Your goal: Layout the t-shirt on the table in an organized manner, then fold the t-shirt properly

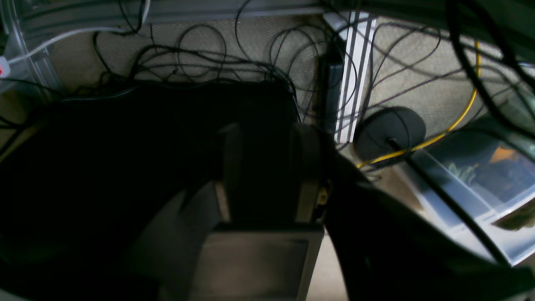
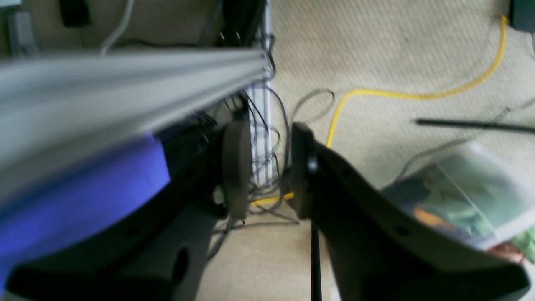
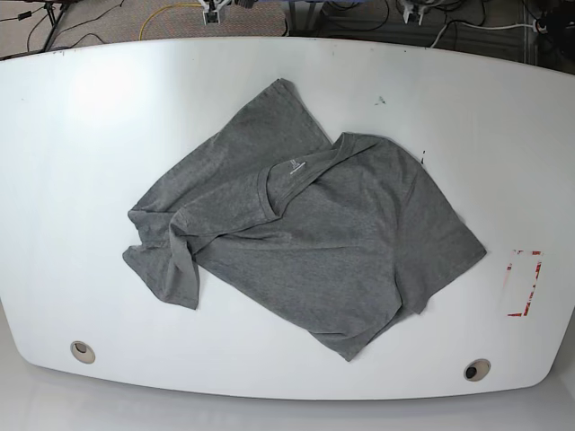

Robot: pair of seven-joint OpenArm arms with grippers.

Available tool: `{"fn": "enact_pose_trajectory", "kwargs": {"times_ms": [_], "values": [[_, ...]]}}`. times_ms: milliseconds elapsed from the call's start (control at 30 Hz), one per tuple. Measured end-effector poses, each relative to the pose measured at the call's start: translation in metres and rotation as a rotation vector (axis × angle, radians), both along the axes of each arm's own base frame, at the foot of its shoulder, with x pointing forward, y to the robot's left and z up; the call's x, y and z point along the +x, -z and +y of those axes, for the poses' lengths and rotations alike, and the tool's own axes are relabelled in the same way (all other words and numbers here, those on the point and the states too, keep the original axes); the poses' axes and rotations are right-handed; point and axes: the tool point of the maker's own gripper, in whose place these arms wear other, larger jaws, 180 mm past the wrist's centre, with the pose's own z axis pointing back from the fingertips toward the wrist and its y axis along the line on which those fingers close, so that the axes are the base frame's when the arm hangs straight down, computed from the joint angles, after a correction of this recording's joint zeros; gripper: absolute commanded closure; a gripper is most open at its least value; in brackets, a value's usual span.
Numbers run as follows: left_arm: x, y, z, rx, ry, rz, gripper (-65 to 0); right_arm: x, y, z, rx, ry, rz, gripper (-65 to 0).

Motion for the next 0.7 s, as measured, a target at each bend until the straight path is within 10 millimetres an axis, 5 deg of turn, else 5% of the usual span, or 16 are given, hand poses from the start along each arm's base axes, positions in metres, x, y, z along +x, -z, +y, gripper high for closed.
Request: {"fn": "enact_pose_trajectory", "kwargs": {"times_ms": [233, 533, 700], "values": [[-0.004, -0.012, -0.006, -0.016, 0.023, -0.061, -18.7, -0.025, -0.006, 0.000, 0.002, -0.003, 0.027, -15.9], [-0.003, -0.034, -0.015, -0.035, 0.037, -0.149, -18.6, -0.030, -0.029, -0.001, -0.004, -0.011, -0.034, -15.9], [-0.019, -0.052, 0.002, -0.011, 0.027, -0.161, -18.7, -0.046, -0.045, 0.000, -0.003, -0.031, -0.012, -15.9]]}}
